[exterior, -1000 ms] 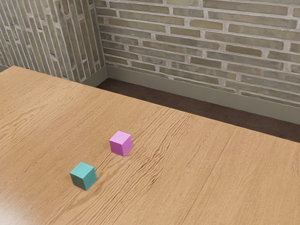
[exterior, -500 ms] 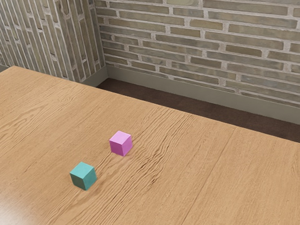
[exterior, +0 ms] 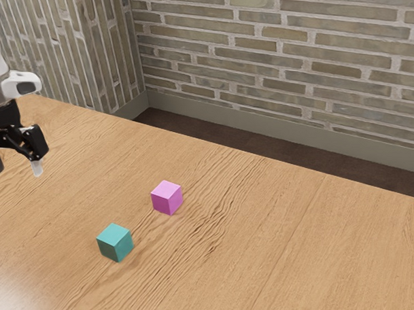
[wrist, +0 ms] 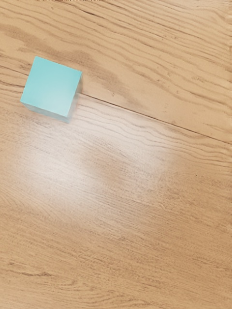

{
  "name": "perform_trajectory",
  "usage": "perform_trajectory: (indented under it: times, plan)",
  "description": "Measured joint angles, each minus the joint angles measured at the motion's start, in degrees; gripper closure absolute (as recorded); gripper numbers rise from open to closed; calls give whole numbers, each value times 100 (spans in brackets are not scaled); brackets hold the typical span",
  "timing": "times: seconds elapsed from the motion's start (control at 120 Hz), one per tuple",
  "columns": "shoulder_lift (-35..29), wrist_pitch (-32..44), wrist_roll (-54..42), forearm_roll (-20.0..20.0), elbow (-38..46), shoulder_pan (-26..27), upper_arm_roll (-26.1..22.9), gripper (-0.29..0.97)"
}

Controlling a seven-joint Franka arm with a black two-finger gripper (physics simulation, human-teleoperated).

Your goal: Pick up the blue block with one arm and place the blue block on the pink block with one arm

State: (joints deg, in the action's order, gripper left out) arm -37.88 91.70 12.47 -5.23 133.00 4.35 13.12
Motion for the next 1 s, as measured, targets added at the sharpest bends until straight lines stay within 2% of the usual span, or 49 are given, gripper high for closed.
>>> perform_trajectory:
  times: [0.067, 0.142, 0.267, 0.467, 0.6, 0.725, 0.833, 1.0]
  plan:
    - [-568, 298, -13, 35, 788, -333, -192, 2]
    - [-902, 719, -21, 59, 1552, -478, -346, 2]
    - [-1014, 1206, -57, -53, 2068, -432, -461, 2]
    - [131, 2648, -259, -392, 2122, 209, -462, 2]
    - [1036, 3406, -381, -420, 1929, 933, 314, 2]
    - [1722, 3931, -470, -381, 1828, 1176, 578, 2]
    - [2065, 4285, -540, -361, 1795, 1311, 613, 2]
    - [2248, 4721, -730, -358, 1767, 1333, 621, 2]
